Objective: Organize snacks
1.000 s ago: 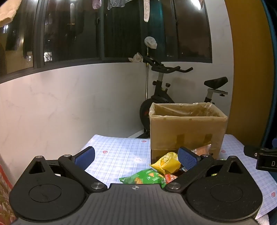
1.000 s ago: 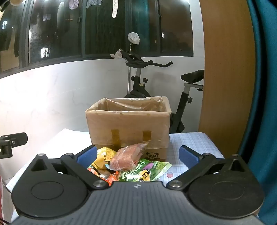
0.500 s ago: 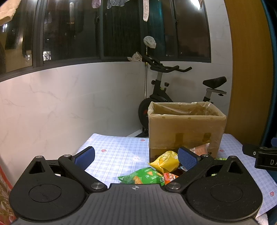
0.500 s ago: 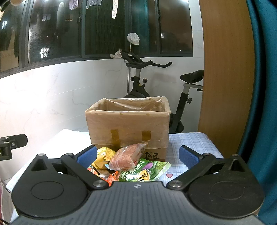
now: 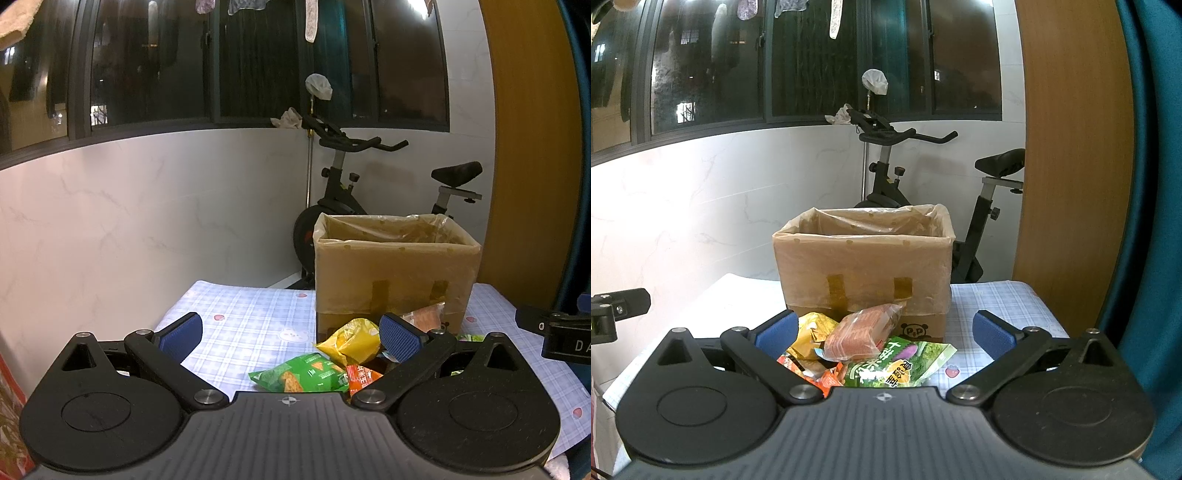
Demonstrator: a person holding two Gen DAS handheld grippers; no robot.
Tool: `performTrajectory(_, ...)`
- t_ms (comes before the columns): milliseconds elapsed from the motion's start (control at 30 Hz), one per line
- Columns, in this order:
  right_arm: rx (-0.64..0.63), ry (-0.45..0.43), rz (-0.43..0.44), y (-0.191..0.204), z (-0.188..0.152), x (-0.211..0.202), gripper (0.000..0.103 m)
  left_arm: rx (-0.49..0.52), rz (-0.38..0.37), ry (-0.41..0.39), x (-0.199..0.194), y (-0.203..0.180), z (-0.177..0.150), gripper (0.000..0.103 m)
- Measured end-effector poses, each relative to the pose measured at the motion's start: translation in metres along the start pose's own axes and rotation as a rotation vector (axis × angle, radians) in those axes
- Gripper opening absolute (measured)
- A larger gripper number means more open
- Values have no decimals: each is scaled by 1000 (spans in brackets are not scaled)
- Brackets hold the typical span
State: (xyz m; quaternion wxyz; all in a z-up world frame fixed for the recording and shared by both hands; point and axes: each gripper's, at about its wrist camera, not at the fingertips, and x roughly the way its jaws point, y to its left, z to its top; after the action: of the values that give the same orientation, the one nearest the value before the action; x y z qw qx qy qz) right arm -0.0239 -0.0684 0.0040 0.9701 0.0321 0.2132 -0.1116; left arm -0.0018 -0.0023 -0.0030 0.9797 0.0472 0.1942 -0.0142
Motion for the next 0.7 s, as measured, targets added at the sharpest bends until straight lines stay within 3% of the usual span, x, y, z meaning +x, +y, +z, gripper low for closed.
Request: performTrajectory(700,-2,2,1,0,0,0,102,-7,-9,13,-1,-1,-1,103)
